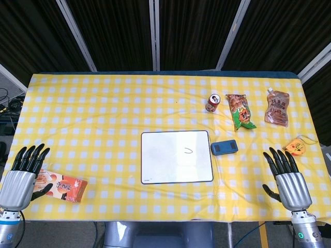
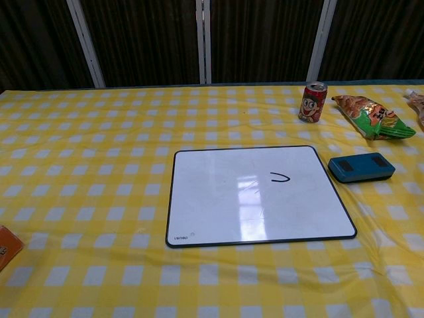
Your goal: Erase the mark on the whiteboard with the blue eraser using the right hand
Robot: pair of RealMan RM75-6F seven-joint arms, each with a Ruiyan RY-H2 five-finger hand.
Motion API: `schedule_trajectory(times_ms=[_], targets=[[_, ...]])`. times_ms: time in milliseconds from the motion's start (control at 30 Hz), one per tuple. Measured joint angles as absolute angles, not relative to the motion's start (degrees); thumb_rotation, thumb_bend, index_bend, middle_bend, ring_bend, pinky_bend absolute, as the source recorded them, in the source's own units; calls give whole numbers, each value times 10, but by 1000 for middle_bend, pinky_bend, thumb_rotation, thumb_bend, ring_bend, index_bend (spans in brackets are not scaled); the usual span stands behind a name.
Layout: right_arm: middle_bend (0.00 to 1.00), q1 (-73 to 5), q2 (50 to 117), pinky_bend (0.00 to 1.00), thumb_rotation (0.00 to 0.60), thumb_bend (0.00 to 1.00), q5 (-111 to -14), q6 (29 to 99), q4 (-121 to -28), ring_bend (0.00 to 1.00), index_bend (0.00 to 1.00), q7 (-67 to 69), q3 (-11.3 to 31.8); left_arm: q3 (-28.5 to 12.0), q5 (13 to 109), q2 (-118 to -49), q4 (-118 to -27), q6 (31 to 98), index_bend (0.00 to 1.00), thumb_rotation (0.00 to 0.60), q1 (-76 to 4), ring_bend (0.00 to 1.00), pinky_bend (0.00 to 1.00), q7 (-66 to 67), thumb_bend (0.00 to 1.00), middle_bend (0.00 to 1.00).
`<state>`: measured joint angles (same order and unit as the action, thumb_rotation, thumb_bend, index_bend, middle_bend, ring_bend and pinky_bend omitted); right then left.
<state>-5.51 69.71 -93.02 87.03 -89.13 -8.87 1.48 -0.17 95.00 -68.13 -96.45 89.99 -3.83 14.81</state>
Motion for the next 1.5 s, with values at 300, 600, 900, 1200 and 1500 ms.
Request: schedule_trajectory(times_ms=[300,600,900,1200,1500], targets=[[0,-58,698,0,600,103,-933,865,-890,0,0,-84,13,-1,951,-682,-963,900,0,600,-38,0,0,148,30,0],[0,-84,700,0,600,102,-935,834,-884,0,20,-64,19,-7,939,-681,-960,892,0,600,-43,0,0,136,31,0],[147,-158,702,27,600,109,-901,726,-890,52,234,-68,52,-9,940,-689,-956,884,0,600,-50,0,0,141,31,0],[168,-240,719,30,600,119,-805,597,-893,65,263,-148,84,-12,934,-694,-944,876,0,600,-57,0,0,132,30,0],[187,-302,756,40,600,119,-682,517,-872,67,309,-233,107,-14,924,-697,-942,867,0,600,-61,0,0,135,31,0]])
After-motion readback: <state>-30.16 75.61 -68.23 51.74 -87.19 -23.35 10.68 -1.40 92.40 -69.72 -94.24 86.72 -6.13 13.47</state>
